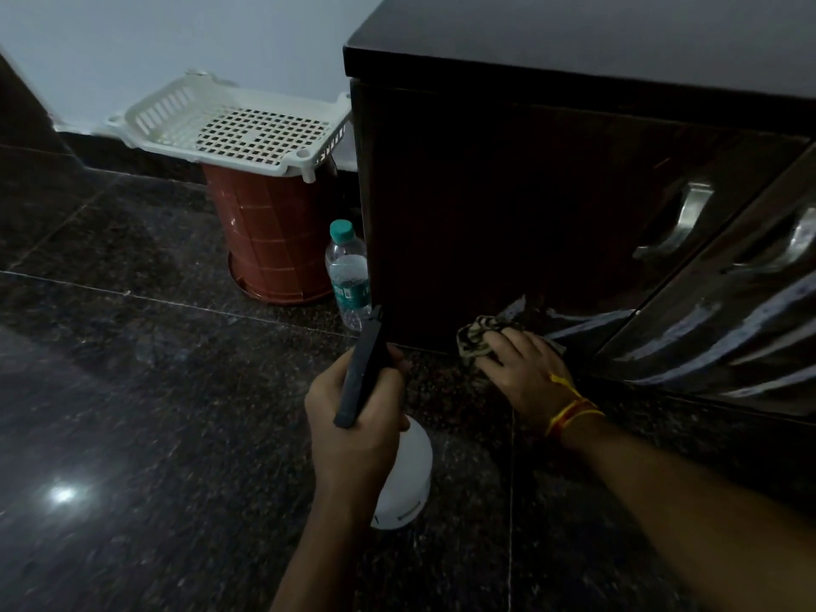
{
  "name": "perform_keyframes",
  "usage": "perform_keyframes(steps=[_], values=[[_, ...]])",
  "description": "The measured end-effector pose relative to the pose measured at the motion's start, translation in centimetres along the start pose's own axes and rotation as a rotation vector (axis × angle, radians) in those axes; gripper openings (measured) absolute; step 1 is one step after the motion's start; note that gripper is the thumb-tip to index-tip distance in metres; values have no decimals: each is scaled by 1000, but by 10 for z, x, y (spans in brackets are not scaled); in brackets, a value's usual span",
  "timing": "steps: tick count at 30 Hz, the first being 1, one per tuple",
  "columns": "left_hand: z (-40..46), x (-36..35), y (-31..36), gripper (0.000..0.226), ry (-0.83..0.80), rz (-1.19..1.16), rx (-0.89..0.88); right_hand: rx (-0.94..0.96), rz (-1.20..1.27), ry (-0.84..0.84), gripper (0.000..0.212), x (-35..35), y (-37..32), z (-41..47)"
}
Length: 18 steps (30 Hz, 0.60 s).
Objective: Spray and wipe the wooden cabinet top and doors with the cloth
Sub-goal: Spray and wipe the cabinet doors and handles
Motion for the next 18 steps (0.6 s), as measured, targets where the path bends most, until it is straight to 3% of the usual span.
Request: perform_keyframes(steps=[9,15,18], values=[[-5,-19,1,17,-33,-16,-3,-334,38,134,21,51,54,29],[-6,-22,3,18,-64,-5,-1,-314,94,-31,29,19,31,4],[-6,-21,3,17,-46,8,10,-370,126,12,23,37,47,14]])
Point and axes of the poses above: each hand's wrist, its own z-axis towards the middle knuckle, its own x-axis out of the back of the hand, y = z × x, the point moved 10 cm from there along z, towards the middle knuckle, and after that the axes turned 13 degrees about -z, right-handed, at the moved point
